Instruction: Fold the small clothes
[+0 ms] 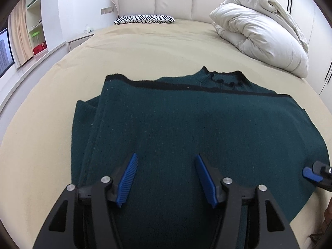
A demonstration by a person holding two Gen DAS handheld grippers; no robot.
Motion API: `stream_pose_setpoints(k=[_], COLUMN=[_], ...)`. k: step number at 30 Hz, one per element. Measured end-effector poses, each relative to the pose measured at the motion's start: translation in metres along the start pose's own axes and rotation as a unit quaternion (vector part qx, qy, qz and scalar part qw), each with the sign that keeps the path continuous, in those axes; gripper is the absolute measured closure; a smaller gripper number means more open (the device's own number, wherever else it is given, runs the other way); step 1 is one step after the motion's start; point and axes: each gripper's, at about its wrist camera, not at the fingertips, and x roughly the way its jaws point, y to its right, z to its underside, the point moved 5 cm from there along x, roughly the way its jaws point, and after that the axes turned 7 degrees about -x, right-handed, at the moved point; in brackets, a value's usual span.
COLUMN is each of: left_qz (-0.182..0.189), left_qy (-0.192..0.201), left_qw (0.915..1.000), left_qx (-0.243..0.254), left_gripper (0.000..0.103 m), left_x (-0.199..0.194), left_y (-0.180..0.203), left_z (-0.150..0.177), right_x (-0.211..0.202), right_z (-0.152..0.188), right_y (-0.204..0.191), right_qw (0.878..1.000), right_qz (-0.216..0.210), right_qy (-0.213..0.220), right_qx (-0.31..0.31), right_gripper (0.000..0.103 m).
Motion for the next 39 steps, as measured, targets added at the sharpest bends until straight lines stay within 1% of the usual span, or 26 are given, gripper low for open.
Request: stream_pose_setpoints(k=[1,2,3,7,10,11,13,15,16,17,18,20,21,22,23,25,28,29,31,34,36,38,39], left_qz=[0.001,0.003,0.006,0.009,0.011,0.012,0.014,0.013,0.012,0.01,0.008,0.008,0.013,0.019,0.025,0.047,0.068,0.072,0.077,0.078,0.081,0.093,0.097], left_qy=[0.001,0.0,0.001,0.001,0.003,0.003,0.003,0.001,-0.001,-0.003,-0.003,-0.002,-0.004,-0.005,-0.006,-0.005,-0.014,-0.018,-0.019,-0.023,-0.036,-0.043,-0.046], left_qw=[1.0,1.0,1.0,0.9999,0.9998,0.9998,0.9997,0.9997,0.9997,0.9997,0.9996,0.9994,0.9994,0.9993,0.9991,0.9984,0.9973,0.9971,0.9968,0.9966,0.9959,0.9941,0.9935], left_qx=[-0.002,-0.004,-0.007,-0.012,-0.015,-0.016,-0.018,-0.019,-0.02,-0.023,-0.027,-0.032,-0.032,-0.033,-0.033,-0.03,-0.024,-0.021,-0.013,-0.009,-0.018,-0.034,-0.038], left_gripper=[0.042,0.042,0.042,0.042,0.042,0.042,0.042,0.042,0.042,0.042,0.042,0.042,0.042,0.042,0.042,0.039,0.039,0.039,0.039,0.038,0.037,0.037,0.037], left_x=[-0.001,-0.002,-0.002,-0.003,-0.005,-0.005,-0.006,-0.008,-0.009,-0.012,-0.015,-0.022,-0.026,-0.029,-0.031,-0.038,-0.035,-0.033,-0.03,-0.022,-0.012,-0.007,-0.006], left_y=[-0.001,-0.002,-0.003,-0.005,-0.006,-0.006,-0.007,-0.007,-0.007,-0.007,-0.006,-0.003,0.001,0.006,0.01,0.025,0.042,0.047,0.057,0.061,0.058,0.053,0.051], left_z=[0.002,0.003,0.004,0.006,0.008,0.009,0.009,0.009,0.008,0.007,0.006,0.006,0.007,0.007,0.007,0.009,0.01,0.011,0.012,0.013,0.016,0.016,0.016], right_x=[0.004,0.001,-0.007,-0.048,-0.08,-0.09,-0.116,-0.135,-0.146,-0.154,-0.164,-0.181,-0.192,-0.202,-0.2,-0.208,-0.176,-0.16,-0.143,-0.126,-0.116,-0.107,-0.102], right_z=[-0.001,-0.003,-0.005,-0.006,-0.008,-0.008,-0.008,-0.009,-0.008,-0.008,-0.01,-0.013,-0.013,-0.013,-0.017,-0.017,-0.026,-0.032,-0.038,-0.049,-0.057,-0.063,-0.066], right_y=[0.003,0.007,0.015,0.04,0.056,0.061,0.07,0.078,0.082,0.086,0.088,0.091,0.093,0.095,0.093,0.099,0.099,0.098,0.097,0.099,0.102,0.107,0.109], right_qw=[1.0,1.0,0.999,0.996,0.992,0.991,0.984,0.981,0.977,0.974,0.97,0.966,0.965,0.964,0.963,0.963,0.974,0.977,0.981,0.985,0.986,0.986,0.986], right_qz=[-0.004,-0.012,-0.009,0.035,0.057,0.062,0.102,0.105,0.115,0.129,0.144,0.145,0.144,0.144,0.145,0.149,0.125,0.119,0.112,0.092,0.075,0.059,0.052], right_qy=[0.005,0.014,0.027,0.065,0.093,0.103,0.128,0.147,0.158,0.163,0.173,0.191,0.197,0.201,0.203,0.2,0.163,0.153,0.131,0.117,0.111,0.101,0.096], right_qx=[0.005,0.016,0.027,0.044,0.057,0.061,0.064,0.075,0.085,0.089,0.09,0.094,0.098,0.102,0.104,0.108,0.098,0.092,0.085,0.089,0.098,0.117,0.124], right_gripper=[0.063,0.064,0.064,0.064,0.064,0.063,0.062,0.062,0.061,0.059,0.059,0.058,0.056,0.049,0.041,0.035,0.035,0.035,0.035,0.035,0.035,0.041,0.042])
